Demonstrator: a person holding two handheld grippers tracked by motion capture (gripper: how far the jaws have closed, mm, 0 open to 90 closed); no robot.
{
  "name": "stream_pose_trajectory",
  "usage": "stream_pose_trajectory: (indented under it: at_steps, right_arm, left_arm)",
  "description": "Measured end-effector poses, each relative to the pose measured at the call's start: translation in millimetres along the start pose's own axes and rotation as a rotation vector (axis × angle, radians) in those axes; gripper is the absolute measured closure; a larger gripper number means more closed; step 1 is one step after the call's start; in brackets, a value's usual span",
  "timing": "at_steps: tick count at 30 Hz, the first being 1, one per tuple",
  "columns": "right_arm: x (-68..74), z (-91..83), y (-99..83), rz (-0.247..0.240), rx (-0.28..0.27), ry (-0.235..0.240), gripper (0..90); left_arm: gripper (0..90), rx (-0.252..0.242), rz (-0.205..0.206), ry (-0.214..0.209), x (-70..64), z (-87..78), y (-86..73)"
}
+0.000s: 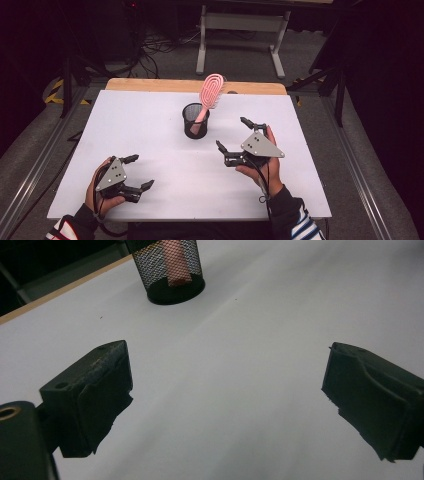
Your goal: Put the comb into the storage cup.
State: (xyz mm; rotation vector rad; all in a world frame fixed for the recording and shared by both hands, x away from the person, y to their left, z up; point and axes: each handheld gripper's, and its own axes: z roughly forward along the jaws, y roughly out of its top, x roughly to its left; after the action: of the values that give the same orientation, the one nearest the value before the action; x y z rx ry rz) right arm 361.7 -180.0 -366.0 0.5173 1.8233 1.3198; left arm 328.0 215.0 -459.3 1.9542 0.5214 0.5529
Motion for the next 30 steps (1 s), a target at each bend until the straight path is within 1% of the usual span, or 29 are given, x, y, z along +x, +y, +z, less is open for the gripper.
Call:
stream_pose_trajectory:
  at_steps: [5,7,9,13,24,28,30]
  right_arm:
    - [5.1,-3.3,-2.3,-0.012,0.000,0.012,4.9]
    - [5.5,-4.1,-2.6,-0.013,-0.003,0.010,5.2]
    - [7.1,-7.1,-4.8,-0.012,-0.020,-0.002,5.7]
    - [9.0,-11.3,-7.8,-0.016,-0.015,0.001,5.7]
    - [8.4,-19.1,-16.2,-0.026,0.010,0.007,5.7]
    - [9.4,-21.8,-18.5,-0.030,0.007,0.010,5.7]
    - [10.4,-22.9,-20.7,-0.035,0.010,0.010,5.8]
  left_arm:
    - [6.6,0.000,0.000,0.002,0.3,-0.2,-0.1]
    - [6.5,-0.001,0.000,0.003,0.4,-0.4,-0.1]
    - [6.5,-0.003,-0.003,0.003,0.6,-0.7,-0.2]
    - [6.5,-0.005,0.001,0.005,-0.3,-0.9,0.1]
    - [6.4,0.002,0.011,0.011,-0.6,-0.7,-0.2]
    - [6.3,0.007,0.012,0.008,-0.6,-0.2,-0.5]
    - [6.4,0.005,0.014,0.013,-0.9,-0.5,-0.2]
